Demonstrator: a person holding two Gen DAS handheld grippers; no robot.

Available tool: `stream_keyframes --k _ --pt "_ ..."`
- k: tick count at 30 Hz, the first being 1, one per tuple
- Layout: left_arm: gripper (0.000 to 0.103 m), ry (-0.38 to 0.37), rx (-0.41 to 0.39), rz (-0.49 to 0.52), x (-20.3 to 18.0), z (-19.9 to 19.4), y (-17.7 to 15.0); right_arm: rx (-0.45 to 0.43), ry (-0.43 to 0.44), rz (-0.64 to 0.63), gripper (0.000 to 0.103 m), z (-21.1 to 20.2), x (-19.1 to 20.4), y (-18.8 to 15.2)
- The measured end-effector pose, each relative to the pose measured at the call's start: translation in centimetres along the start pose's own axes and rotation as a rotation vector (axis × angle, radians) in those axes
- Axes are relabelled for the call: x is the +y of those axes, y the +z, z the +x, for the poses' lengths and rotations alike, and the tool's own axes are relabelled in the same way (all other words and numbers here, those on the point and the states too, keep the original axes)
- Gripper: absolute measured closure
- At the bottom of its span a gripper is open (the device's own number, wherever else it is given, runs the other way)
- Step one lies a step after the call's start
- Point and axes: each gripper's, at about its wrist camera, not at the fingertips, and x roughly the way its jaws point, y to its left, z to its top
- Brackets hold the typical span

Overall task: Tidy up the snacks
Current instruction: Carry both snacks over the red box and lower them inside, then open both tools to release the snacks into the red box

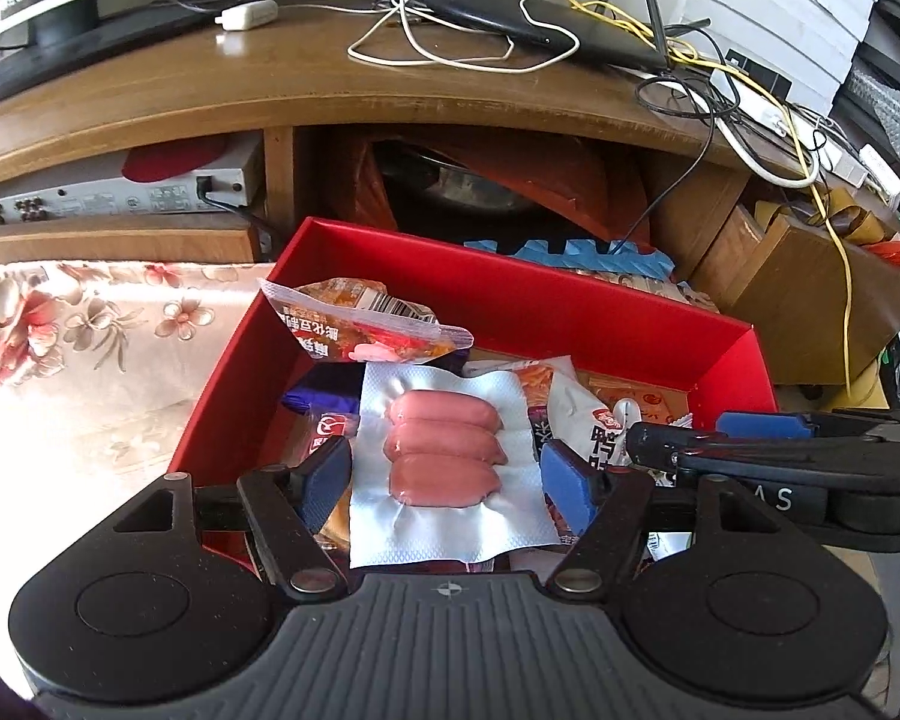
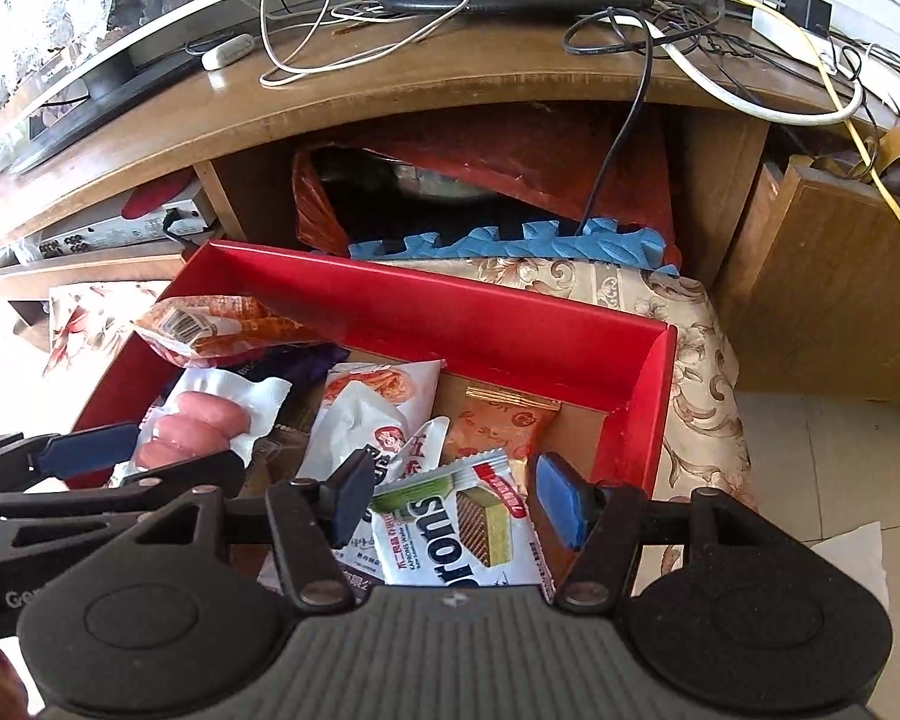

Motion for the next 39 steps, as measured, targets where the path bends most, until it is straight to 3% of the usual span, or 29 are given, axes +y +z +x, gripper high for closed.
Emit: stream_keyframes --k 22,39 --pt "0.016 0.052 -0.042 0.024 -0.3 -1.9 -0.3 -0.031 -0.001 0.010 0.040 -1.7 0.0 -0.5" --pt "0.005 0.023 -0.075 -0.021 0.3 -4.5 -1.1 -0.076 0.020 0.004 0.038 -4.7 0.5 -1.8"
